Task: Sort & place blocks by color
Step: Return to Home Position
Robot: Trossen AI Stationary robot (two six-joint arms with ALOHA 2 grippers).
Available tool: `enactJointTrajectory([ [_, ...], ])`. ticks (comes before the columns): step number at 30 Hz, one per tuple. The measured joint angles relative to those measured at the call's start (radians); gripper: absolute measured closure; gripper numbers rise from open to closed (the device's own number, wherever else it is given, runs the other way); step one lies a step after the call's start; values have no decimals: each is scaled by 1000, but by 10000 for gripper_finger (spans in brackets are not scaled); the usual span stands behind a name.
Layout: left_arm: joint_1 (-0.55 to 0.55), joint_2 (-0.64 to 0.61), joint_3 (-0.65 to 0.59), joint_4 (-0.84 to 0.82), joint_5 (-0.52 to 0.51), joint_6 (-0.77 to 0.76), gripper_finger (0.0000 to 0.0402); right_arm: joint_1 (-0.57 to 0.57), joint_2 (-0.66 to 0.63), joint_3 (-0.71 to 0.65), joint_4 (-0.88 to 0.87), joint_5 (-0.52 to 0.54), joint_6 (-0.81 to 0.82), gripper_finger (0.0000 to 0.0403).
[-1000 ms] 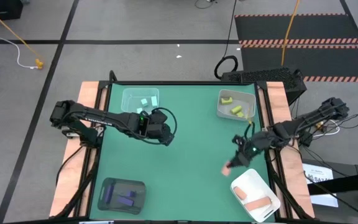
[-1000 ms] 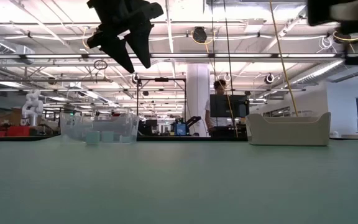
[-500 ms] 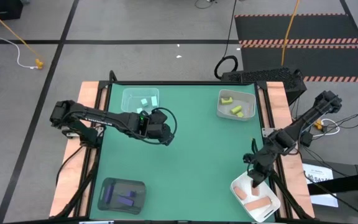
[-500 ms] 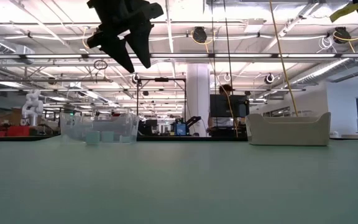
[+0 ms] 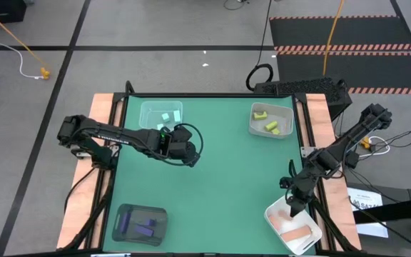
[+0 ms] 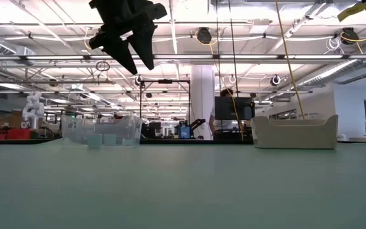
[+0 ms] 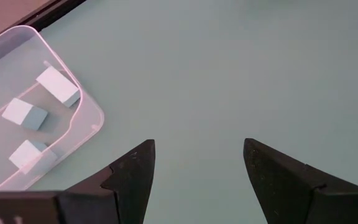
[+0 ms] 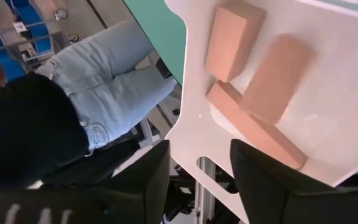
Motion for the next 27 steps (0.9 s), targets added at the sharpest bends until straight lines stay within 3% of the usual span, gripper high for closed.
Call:
enactJointTrajectory([
  [6,0,0,0,0,0,0,158,-1,0,0,0,4,-63,220],
  [8,0,0,0,1,0,-3,158,-2,0,0,8,50,-119,216],
  [14,-14,-42,0,26,-1,90,158,-7,-2,0,106,340,-401,215],
  [19,-16,-112,0,12,10,190,158,-43,-24,0,94,477,-619,221],
  [27,-16,-257,1,-29,10,257,158,-167,-61,0,78,934,-881,222],
])
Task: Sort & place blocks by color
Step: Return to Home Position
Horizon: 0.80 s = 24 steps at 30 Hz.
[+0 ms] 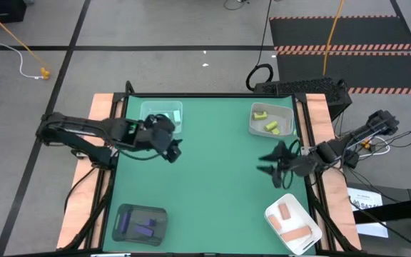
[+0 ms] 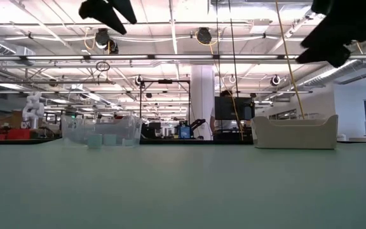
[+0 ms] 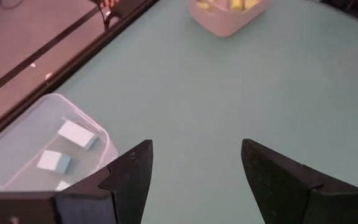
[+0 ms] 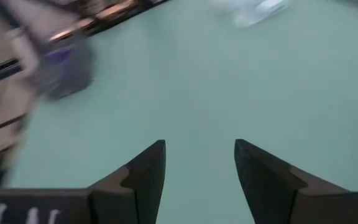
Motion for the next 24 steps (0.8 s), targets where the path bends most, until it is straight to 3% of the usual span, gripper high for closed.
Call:
enactJointTrajectory([
  [4,0,-63,0,-51,-20,-5,158,-103,-5,0,4,87,-92,222],
  [14,0,-143,0,-121,-36,-59,158,-422,-5,-11,139,81,-334,222],
  [18,0,-147,0,-143,-50,-73,158,-553,-5,-91,374,-15,-433,222],
  [21,0,-145,0,-144,-53,-75,158,-626,-4,-200,652,-91,-492,222],
  [24,0,-146,0,-144,-53,-80,158,-673,-4,-317,932,-102,-510,222],
])
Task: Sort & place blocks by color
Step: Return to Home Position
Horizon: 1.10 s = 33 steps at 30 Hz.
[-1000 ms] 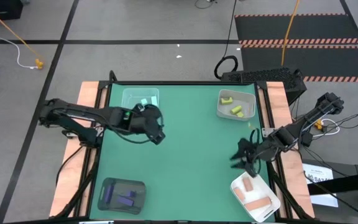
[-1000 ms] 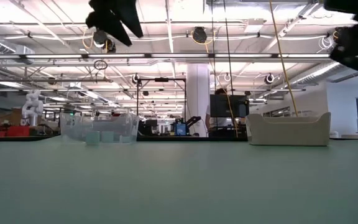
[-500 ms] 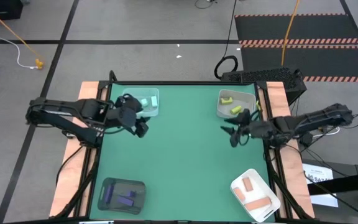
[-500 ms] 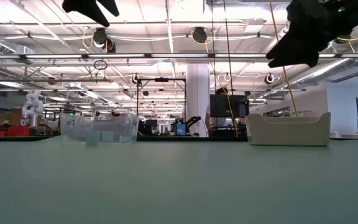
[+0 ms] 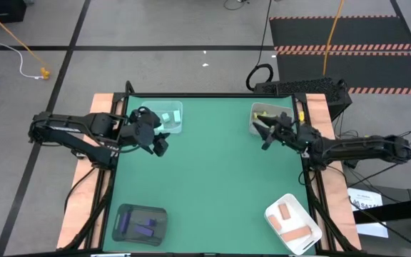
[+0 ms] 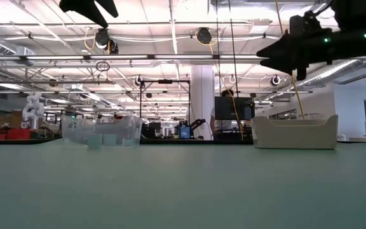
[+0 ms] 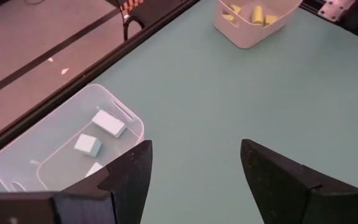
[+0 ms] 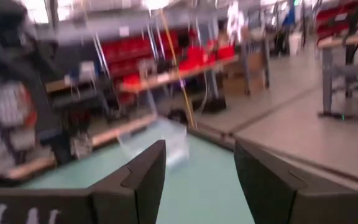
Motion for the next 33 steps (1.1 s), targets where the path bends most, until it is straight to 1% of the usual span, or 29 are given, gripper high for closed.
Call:
enactJointTrajectory([
  [2,0,1,0,0,0,0,158,-19,0,-63,138,0,-4,222],
  [4,0,0,0,0,0,0,158,-33,0,-112,228,1,1,222],
  [7,0,0,0,0,0,0,158,-47,0,-163,305,2,20,222],
  [10,0,0,0,0,0,0,158,-58,0,-195,328,7,19,222],
  [16,0,0,0,0,0,0,158,-65,0,-214,259,90,83,222],
  [24,0,0,0,2,0,-18,158,-64,1,-216,243,81,74,222],
  [31,0,0,0,11,-1,40,158,-64,1,-217,242,80,74,222],
  [33,0,0,0,11,-1,54,158,-64,-19,-217,221,79,74,222],
])
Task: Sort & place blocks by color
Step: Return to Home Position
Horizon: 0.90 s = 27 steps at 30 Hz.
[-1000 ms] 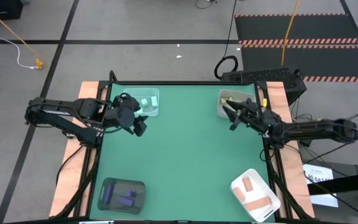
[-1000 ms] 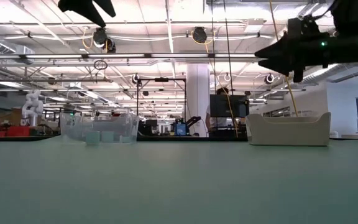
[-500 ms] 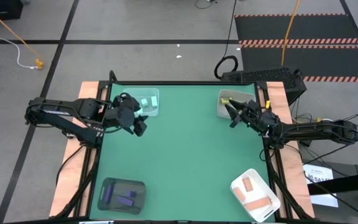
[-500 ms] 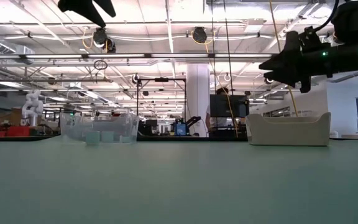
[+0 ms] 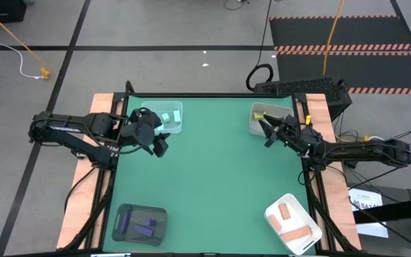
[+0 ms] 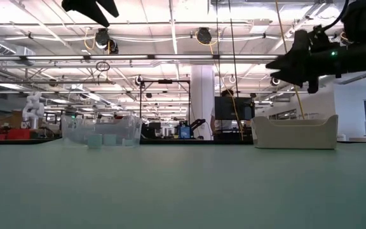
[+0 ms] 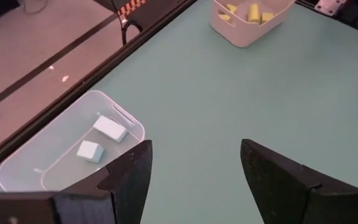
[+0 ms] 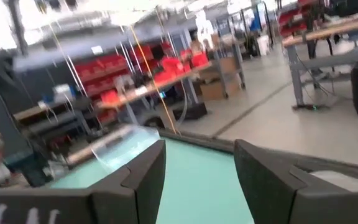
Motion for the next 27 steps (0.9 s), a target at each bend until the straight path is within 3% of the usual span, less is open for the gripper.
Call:
enactJointTrajectory([
  [10,0,0,0,-2,0,5,158,-2,-246,-1,-41,1,0,222],
  [27,0,0,0,-2,0,33,158,-115,-616,-2,-41,2,0,222],
])
